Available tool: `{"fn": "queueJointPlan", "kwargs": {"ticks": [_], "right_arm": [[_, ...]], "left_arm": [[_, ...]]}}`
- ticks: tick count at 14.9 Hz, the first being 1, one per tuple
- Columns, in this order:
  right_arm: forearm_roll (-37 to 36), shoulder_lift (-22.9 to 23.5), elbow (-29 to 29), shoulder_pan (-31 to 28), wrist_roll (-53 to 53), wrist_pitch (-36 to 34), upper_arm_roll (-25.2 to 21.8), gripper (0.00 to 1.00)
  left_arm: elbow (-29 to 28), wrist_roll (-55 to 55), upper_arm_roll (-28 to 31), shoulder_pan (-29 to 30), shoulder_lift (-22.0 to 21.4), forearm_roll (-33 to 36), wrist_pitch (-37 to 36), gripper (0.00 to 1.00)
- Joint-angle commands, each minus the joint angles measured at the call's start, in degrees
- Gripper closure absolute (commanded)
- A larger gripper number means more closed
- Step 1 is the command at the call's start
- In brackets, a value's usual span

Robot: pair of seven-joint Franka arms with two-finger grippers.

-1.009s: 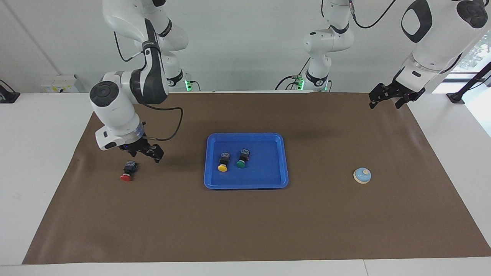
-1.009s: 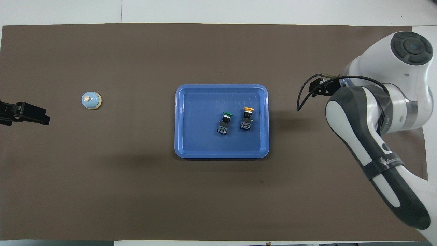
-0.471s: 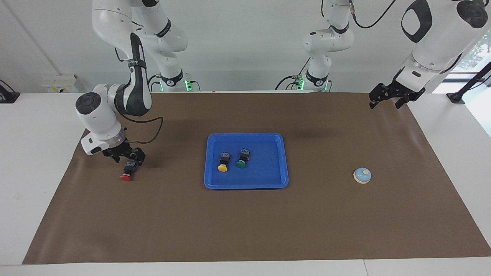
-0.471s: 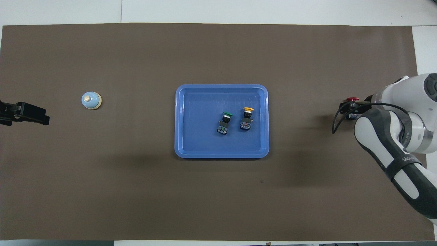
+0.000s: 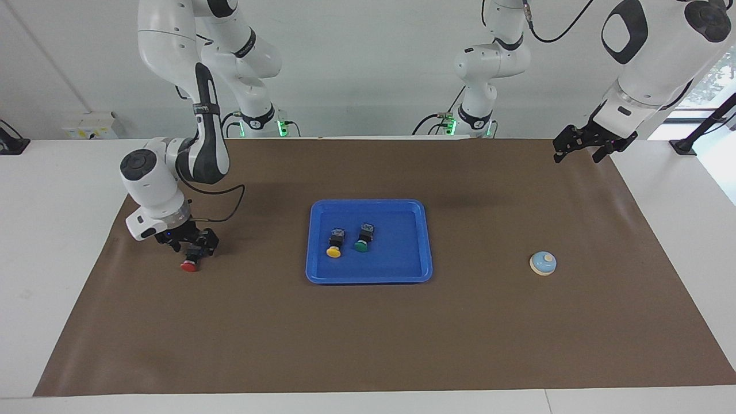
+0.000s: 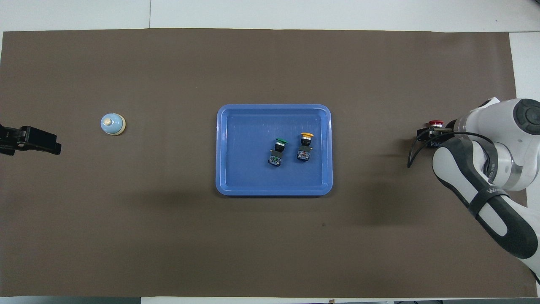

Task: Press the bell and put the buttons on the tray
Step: 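Reach the right gripper to the red-capped button and grasp it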

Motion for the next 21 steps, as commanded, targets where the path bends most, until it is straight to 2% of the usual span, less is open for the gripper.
{"fn": "queueJointPlan", "kwargs": {"ticks": [1, 2, 4, 6, 10, 13, 16, 19, 21], "right_arm": [[-0.7, 0.0, -0.7, -1.1, -1.3, 1.0, 0.8, 0.21], [-0.7, -0.1, -0.7, -1.1, -1.3, 0.9, 0.8, 0.45], [-0.7, -0.1, -0.5, -1.1, -1.4, 0.1, 0.8, 0.78], [-0.7, -0.1, -0.4, -1.1, -2.0, -0.5, 0.8, 1.0], [-0.7, -0.9, 0.8, -0.6, -2.1, -3.7, 1.0, 1.0], [-0.6, -1.9, 4.0, 0.8, -1.8, -8.0, 1.6, 1.0], [0.3, -2.3, 8.1, 6.1, -0.1, -11.9, 1.6, 1.0], [0.3, -2.0, 11.9, 13.5, 10.8, -14.8, 1.6, 1.0], [0.3, -1.9, 13.0, 18.3, 14.1, -15.4, 1.6, 1.0]], "left_arm": [[-0.9, 0.5, 0.2, 0.2, -1.1, -0.7, -0.2, 0.0], [-0.9, 0.5, 0.2, 0.2, -1.2, -0.7, -0.2, 0.0], [-0.9, 0.5, 0.2, 0.2, -1.1, -0.7, -0.2, 0.0], [-0.9, 0.5, 0.2, 0.2, -1.1, -0.7, -0.2, 0.0], [-0.9, 0.5, 0.2, 0.2, -1.1, -0.7, -0.2, 0.0], [-0.9, 0.5, 0.2, 0.2, -1.1, -0.7, -0.3, 0.0], [-0.9, 0.5, 0.2, 0.2, -1.1, -0.7, -0.2, 0.0], [-0.9, 0.5, 0.2, 0.2, -1.1, -0.7, -0.2, 0.0], [-0.9, 0.5, 0.2, 0.2, -1.1, -0.7, -0.2, 0.0]]}}
